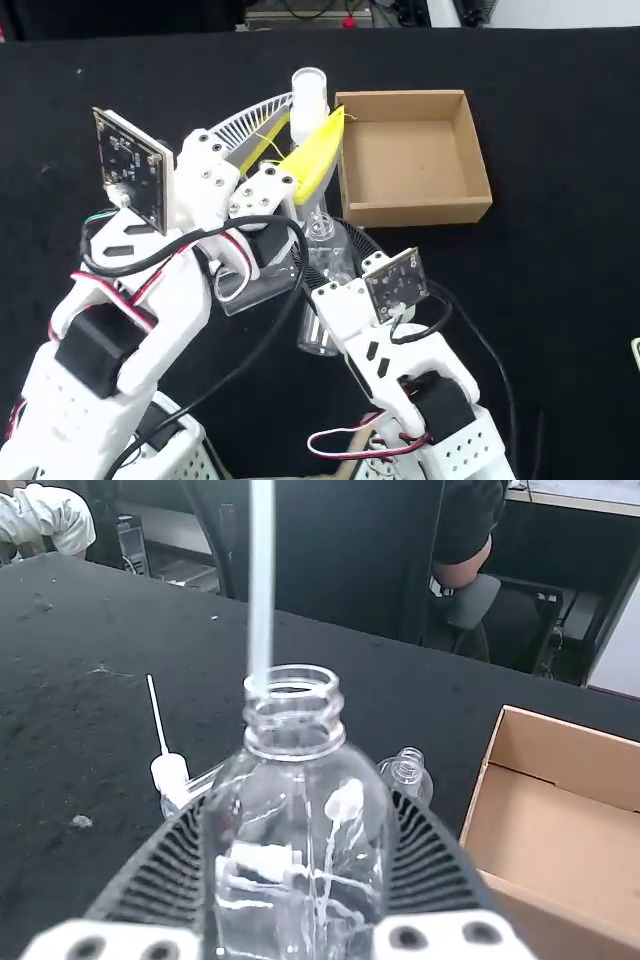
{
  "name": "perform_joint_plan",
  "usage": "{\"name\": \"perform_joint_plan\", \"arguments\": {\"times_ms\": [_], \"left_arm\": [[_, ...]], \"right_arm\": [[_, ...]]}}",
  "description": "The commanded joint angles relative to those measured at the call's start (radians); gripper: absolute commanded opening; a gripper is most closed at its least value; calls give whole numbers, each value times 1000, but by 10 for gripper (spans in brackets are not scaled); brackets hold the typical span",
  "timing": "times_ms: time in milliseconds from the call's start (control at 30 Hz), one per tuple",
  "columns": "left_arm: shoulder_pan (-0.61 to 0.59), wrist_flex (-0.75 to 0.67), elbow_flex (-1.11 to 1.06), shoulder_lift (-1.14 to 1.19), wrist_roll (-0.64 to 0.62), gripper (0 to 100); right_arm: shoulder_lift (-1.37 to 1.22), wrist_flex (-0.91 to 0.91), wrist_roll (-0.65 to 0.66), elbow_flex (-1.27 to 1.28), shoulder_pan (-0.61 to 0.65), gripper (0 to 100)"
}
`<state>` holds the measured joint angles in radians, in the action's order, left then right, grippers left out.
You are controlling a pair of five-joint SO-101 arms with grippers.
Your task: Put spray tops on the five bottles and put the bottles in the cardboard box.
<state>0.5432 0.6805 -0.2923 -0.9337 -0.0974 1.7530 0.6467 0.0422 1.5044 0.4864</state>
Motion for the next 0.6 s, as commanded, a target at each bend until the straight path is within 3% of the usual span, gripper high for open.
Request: {"name": "perform_joint_plan", "arguments": {"times_ms": [0,567], "left_arm": [[-12,-95,1,3,8,45],[-35,-74,-153,-5,8,45]], "right_arm": [[16,8,-3,-7,9,57],[16,9,-3,-7,8,57]]}}
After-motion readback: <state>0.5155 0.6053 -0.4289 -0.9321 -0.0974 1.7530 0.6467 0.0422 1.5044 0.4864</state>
